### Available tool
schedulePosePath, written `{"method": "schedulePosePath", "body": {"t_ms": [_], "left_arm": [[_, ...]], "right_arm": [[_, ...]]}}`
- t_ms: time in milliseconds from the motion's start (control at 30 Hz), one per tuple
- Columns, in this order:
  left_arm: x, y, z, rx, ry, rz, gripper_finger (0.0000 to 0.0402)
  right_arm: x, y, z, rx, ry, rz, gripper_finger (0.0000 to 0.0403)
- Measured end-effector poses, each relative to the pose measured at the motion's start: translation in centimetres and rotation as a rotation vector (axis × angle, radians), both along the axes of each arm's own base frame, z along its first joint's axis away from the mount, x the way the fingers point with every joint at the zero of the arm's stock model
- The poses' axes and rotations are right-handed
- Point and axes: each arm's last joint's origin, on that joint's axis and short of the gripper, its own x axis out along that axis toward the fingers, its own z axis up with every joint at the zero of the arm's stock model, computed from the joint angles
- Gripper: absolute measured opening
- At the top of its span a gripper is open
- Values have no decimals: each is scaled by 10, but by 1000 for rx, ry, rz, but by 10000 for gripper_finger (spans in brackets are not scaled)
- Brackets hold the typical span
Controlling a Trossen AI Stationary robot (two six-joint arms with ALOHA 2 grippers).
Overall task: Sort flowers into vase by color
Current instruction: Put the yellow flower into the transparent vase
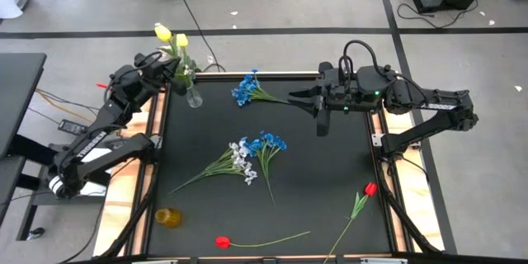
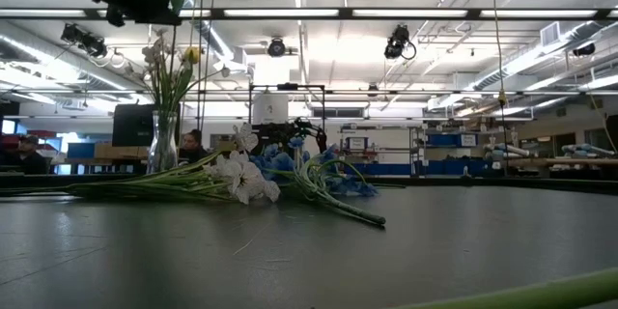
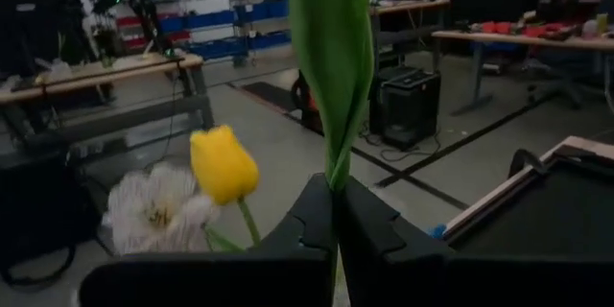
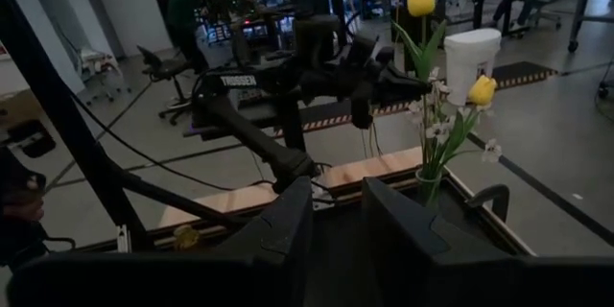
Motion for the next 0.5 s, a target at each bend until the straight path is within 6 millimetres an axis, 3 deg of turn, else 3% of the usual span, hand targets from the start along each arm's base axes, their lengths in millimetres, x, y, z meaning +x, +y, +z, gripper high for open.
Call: {"method": "schedulePosePath", "body": {"t_ms": [500], "left_arm": [[0, 11, -44, -118, -36, 23, 13]], "right_arm": [[0, 0, 0, 0, 0, -1, 103]]}}
